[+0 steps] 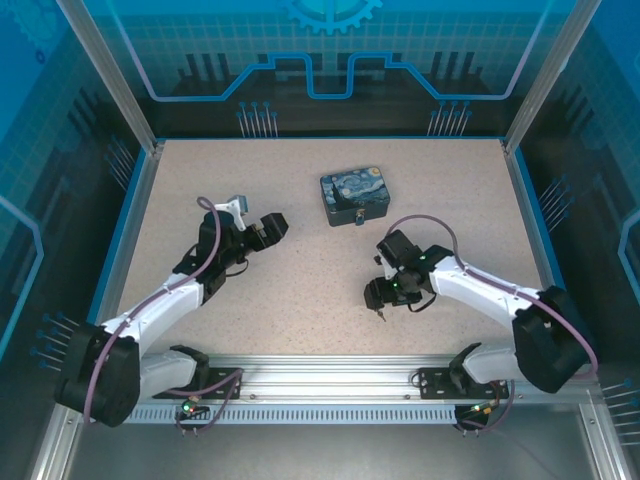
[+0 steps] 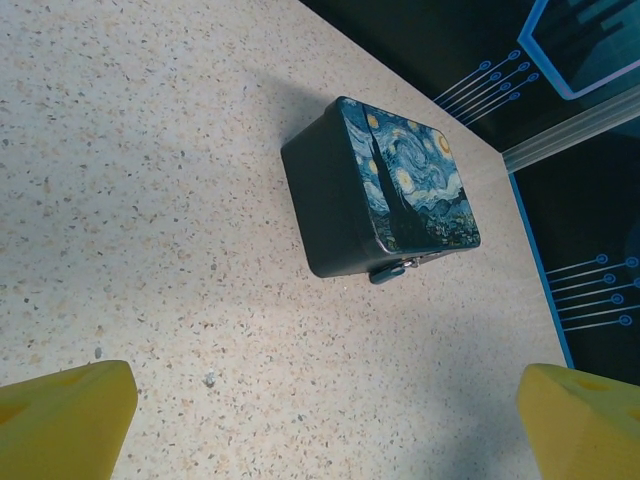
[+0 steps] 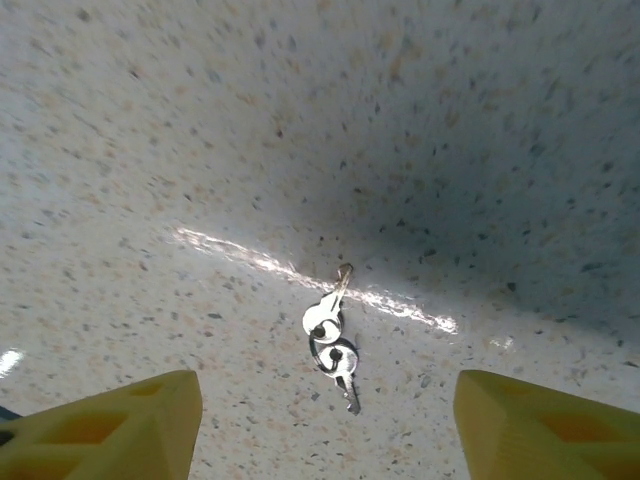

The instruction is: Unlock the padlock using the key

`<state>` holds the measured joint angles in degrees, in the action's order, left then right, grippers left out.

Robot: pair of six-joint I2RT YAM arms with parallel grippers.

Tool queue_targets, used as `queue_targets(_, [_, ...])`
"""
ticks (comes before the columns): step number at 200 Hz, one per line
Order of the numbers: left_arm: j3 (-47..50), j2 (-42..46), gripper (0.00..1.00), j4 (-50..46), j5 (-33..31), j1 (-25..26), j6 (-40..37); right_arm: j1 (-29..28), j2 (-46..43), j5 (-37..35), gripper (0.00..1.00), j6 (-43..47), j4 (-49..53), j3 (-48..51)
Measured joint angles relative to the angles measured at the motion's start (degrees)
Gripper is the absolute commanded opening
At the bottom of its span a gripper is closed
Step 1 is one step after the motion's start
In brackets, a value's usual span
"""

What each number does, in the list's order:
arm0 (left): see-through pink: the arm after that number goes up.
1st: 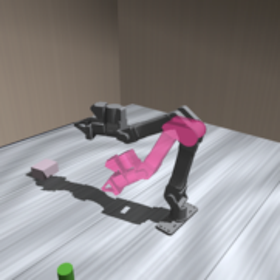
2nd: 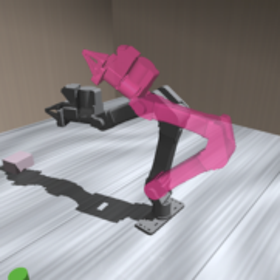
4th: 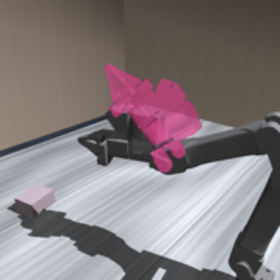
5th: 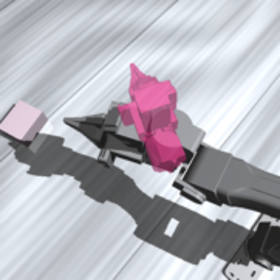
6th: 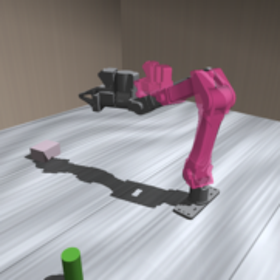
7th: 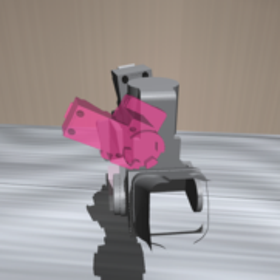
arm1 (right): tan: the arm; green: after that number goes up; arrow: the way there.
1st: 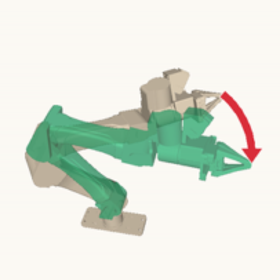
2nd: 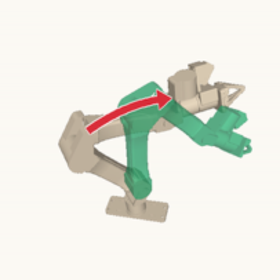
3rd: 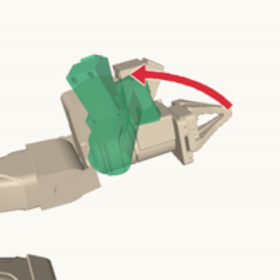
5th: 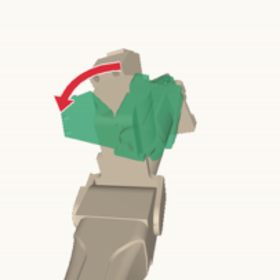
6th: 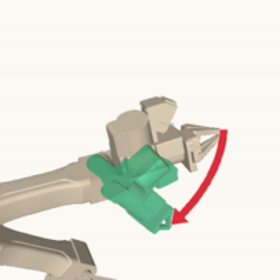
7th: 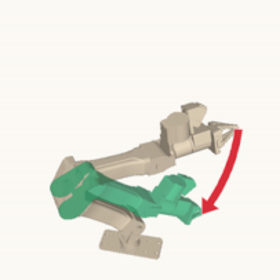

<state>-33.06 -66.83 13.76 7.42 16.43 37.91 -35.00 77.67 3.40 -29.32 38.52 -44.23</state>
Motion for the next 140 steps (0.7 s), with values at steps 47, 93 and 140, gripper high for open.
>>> queue_targets(47, [-0.7,0.0,0.99,1.6,0.0,0.0,0.2,-1.4,5.6,0.3,0.48,-0.9,-1.4,0.2])
queue_targets(93, [-0.7,0.0,0.99,1.6,0.0,0.0,0.2,-2.7,9.0,0.0,0.37,-1.0,-2.3,-0.1])
queue_targets(140, [-0.7,0.0,0.99,1.6,0.0,0.0,0.7,-2.8,10.1,-1.4,0.29,-0.9,-1.4,-0.9])
